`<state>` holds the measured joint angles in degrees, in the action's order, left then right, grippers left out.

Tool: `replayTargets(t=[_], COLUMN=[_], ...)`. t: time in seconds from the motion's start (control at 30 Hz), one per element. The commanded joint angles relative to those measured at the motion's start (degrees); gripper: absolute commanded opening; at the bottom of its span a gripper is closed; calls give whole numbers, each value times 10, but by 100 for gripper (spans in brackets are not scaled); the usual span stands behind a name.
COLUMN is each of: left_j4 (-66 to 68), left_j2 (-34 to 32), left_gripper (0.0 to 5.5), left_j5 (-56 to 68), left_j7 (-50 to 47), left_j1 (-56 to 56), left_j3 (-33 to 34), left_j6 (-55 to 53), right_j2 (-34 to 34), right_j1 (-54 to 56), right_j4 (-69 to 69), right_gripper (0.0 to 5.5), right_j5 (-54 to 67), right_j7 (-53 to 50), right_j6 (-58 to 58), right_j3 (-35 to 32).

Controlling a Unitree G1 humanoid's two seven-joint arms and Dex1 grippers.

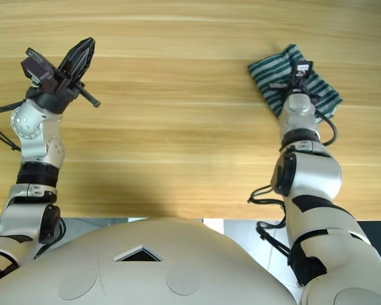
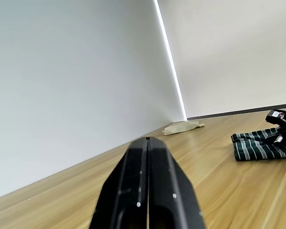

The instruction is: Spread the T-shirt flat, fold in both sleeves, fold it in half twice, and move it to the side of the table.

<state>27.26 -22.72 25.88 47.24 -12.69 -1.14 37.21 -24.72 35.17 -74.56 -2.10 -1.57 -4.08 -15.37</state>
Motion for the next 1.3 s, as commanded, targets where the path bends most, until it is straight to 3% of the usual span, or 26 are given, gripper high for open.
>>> replayTargets(t=[0.03,0.4,0.57,0.73,0.9,0.93,1.0,1.03,1.1,1.13,1.2,1.3], left_j4=[23,132,212,284,358,372,404,419,445,455,469,482], left_j2=[18,71,85,97,112,116,122,125,133,140,153,164], left_gripper=[0,0,0,0,0,0,0,0,0,0,0,0], left_j5=[-20,-37,-33,-28,-28,-32,-35,-33,-19,-11,-6,-26], left_j7=[-27,-84,-112,-123,-137,-142,-161,-170,-179,-180,-187,-215], left_j1=[15,-9,-44,-82,-116,-121,-133,-140,-151,-154,-151,-141], left_j3=[25,85,125,159,189,190,198,206,227,236,246,241], left_j6=[-19,-14,-8,-17,-38,-39,-52,-62,-88,-100,-112,-112], right_j2=[-14,-27,-40,-42,11,31,94,136,213,237,253,249], right_j1=[-103,-68,-8,27,28,29,23,19,22,20,11,-12], right_j4=[-45,-35,-14,45,82,68,30,20,14,13,4,-15], right_gripper=[3,3,3,3,3,3,3,3,3,3,3,3], right_j5=[30,59,46,-122,-324,-330,-239,-137,86,155,189,116], right_j7=[-16,-71,-91,-259,-441,-433,-295,-151,165,284,337,251], right_j6=[58,29,-79,-233,-236,-236,-264,-266,-175,-130,-116,-159], right_j3=[-50,-114,-101,51,235,251,205,138,-21,-69,-96,-42])
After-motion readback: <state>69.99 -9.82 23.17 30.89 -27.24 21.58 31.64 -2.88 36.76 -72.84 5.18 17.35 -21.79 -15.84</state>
